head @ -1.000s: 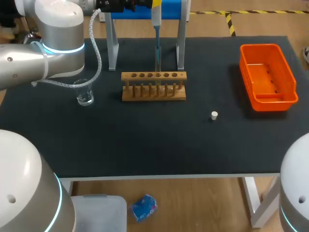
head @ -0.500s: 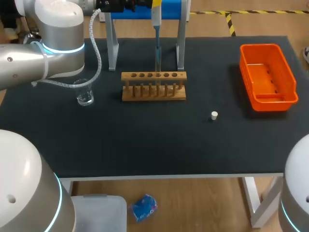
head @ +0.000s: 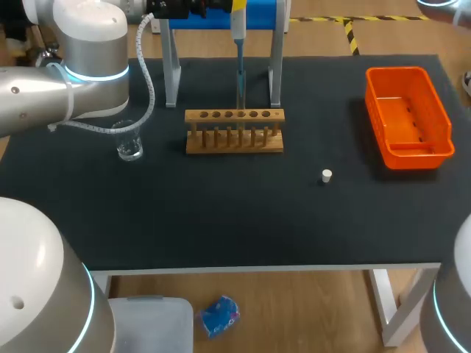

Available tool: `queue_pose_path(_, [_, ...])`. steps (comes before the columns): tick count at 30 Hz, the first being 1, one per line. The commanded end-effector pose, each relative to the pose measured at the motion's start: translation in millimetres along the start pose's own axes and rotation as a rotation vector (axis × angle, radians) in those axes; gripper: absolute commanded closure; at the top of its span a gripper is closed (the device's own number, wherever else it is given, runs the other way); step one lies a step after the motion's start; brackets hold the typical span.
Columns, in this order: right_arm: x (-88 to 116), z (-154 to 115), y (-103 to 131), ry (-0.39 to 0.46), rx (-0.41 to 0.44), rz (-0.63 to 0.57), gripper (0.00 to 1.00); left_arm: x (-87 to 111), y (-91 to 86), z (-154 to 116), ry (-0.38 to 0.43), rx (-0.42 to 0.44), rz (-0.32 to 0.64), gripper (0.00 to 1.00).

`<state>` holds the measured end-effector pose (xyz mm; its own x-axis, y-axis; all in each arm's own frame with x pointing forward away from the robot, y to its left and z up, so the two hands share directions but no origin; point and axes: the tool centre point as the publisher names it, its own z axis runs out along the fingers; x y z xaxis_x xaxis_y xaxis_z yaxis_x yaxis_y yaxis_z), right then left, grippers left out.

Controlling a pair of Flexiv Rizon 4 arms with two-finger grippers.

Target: Invert the test tube, pick up the pipette, mount the tip to pipette, aspirate from beaker and dispense into the tube, eject the tip, return the pipette, and cap with the stopper.

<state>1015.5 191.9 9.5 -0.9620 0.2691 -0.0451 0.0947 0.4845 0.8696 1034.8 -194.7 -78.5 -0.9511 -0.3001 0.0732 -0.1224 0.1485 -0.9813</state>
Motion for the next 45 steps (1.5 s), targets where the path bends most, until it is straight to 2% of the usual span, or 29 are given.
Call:
queue_pose_path(1, [-0.9,5.2,3.4,0.001,0.002,0.0,1.0,0.8,0.2,-0.1,-0.003,0.002,0.001,1.0])
queue_pose_path(16, [-7.6,27.1,9.0,0.032,0.005,0.009,1.0,0.8,0.2,-0.1,-0.003,0.002,0.001,1.0])
queue_pose_path(45, [-7.8,35.7,-5.4,0.046,0.015,0.039,1.0,0.8,0.2,-0.1,-0.003,0.002,0.001,1.0])
